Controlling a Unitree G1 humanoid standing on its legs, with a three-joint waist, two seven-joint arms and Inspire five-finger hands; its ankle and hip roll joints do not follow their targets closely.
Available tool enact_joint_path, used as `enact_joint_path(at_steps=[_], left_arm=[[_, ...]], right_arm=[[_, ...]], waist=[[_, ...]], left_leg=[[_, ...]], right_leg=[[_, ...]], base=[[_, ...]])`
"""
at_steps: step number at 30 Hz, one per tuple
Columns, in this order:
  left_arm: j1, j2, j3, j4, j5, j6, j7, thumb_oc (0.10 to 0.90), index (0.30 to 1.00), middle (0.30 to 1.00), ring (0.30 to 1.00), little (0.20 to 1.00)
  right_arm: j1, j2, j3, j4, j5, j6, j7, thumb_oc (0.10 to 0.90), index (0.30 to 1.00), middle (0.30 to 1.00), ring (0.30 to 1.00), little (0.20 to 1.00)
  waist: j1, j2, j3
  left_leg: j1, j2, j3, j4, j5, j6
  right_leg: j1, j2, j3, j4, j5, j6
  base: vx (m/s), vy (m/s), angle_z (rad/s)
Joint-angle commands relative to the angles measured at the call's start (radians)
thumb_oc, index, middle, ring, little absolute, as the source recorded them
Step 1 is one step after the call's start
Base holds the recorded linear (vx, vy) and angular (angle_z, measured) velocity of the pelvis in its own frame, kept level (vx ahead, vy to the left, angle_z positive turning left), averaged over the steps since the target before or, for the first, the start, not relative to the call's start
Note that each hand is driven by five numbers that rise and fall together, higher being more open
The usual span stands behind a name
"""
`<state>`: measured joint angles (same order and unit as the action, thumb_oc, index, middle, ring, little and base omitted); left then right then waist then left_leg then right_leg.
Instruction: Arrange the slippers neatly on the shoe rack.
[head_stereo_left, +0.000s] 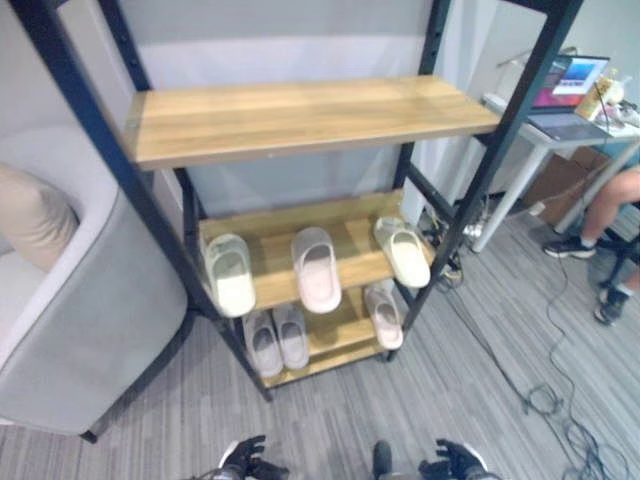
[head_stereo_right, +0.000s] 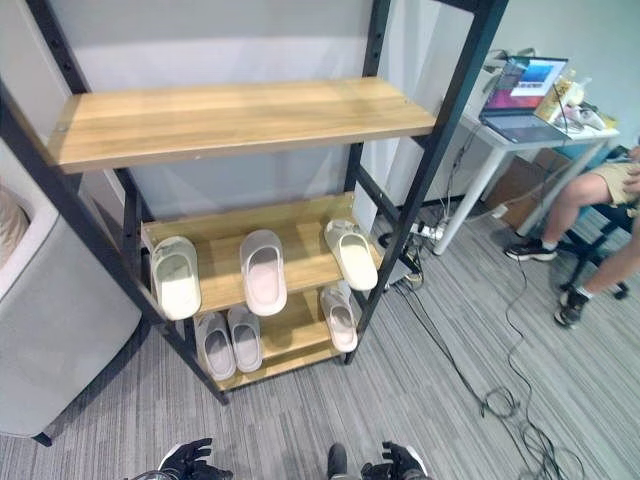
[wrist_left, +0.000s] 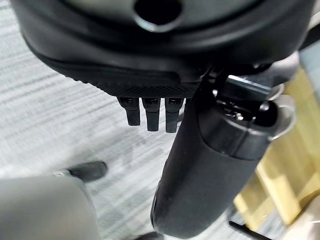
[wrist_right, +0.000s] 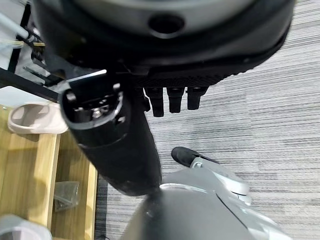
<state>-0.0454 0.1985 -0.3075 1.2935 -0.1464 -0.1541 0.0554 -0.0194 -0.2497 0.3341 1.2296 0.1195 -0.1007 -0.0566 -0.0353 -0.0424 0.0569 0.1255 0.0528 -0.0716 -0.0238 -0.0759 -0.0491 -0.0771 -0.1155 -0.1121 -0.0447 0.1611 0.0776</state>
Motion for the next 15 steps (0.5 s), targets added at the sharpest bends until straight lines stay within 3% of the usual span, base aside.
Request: enact_joint_path(at_steps=[1,4,6,7,8,12,15], left_arm=[[-0.036,-0.022,-0.009,0.011,0.037,-0.013,-0.003,0.800,0.900,0.900,0.900,0.900],[-0.044,-0.029,-0.026,0.009,0.043,-0.006,-0.005,0.800,0.900,0.900,0.900,0.900],[-0.054,-0.035,-0.034,0.007,0.042,-0.002,-0.003,0.800,0.900,0.900,0.900,0.900],[-0.055,-0.035,-0.034,0.007,0.042,-0.002,-0.003,0.800,0.900,0.900,0.900,0.900],[-0.052,-0.038,-0.037,0.011,0.048,0.002,-0.004,0.800,0.900,0.900,0.900,0.900],[-0.045,-0.040,-0.036,0.019,0.063,0.008,-0.013,0.800,0.900,0.900,0.900,0.900],[-0.041,-0.041,-0.037,0.020,0.069,0.007,-0.015,0.800,0.900,0.900,0.900,0.900]], right_arm=[[-0.010,0.018,0.040,0.008,-0.032,-0.005,0.023,0.800,0.900,0.900,0.900,0.900],[-0.008,0.004,0.045,-0.003,-0.021,-0.012,0.018,0.800,0.900,0.900,0.900,0.900],[-0.013,-0.003,0.046,-0.002,-0.007,-0.015,0.012,0.800,0.900,0.900,0.900,0.900],[-0.014,-0.003,0.046,-0.002,-0.007,-0.015,0.012,0.800,0.900,0.900,0.900,0.900],[-0.016,-0.009,0.040,0.009,-0.002,-0.013,0.007,0.800,0.900,0.900,0.900,0.900],[-0.007,-0.011,0.039,0.023,-0.005,-0.012,0.009,0.800,0.900,0.900,0.900,0.900],[-0.001,-0.006,0.040,0.026,-0.009,-0.012,0.006,0.800,0.900,0.900,0.900,0.900]], waist=[[0.000,-0.008,0.027],[0.001,-0.003,0.034],[-0.005,-0.011,0.046],[-0.005,-0.011,0.046],[-0.012,-0.014,0.046],[-0.010,-0.017,0.038],[0.000,-0.013,0.039]], left_leg=[[-0.017,0.016,-0.044,0.099,-0.059,-0.020],[-0.081,0.056,-0.035,0.183,0.012,-0.055],[-0.125,0.091,0.029,0.241,0.047,-0.057],[-0.126,0.092,0.028,0.242,0.047,-0.057],[-0.131,0.124,0.112,0.254,0.048,-0.052],[-0.141,0.064,0.162,0.191,-0.008,-0.028],[-0.182,-0.010,0.158,0.130,0.011,-0.010]], right_leg=[[-0.059,-0.009,0.045,0.138,-0.136,0.057],[-0.013,0.023,0.020,0.106,-0.169,0.022],[0.018,0.032,-0.001,0.079,-0.178,0.004],[0.019,0.032,-0.001,0.078,-0.178,0.003],[0.049,0.038,-0.021,0.054,-0.186,-0.001],[0.085,0.043,-0.039,0.020,-0.198,0.000],[0.099,0.061,-0.038,0.009,-0.211,-0.002]], base=[[0.09,-0.226,0.09],[0.03,-0.232,0.20],[-0.01,-0.163,0.40],[0.04,-0.158,0.59],[0.07,-0.126,0.63],[0.11,-0.087,0.46],[0.12,-0.018,0.22]])
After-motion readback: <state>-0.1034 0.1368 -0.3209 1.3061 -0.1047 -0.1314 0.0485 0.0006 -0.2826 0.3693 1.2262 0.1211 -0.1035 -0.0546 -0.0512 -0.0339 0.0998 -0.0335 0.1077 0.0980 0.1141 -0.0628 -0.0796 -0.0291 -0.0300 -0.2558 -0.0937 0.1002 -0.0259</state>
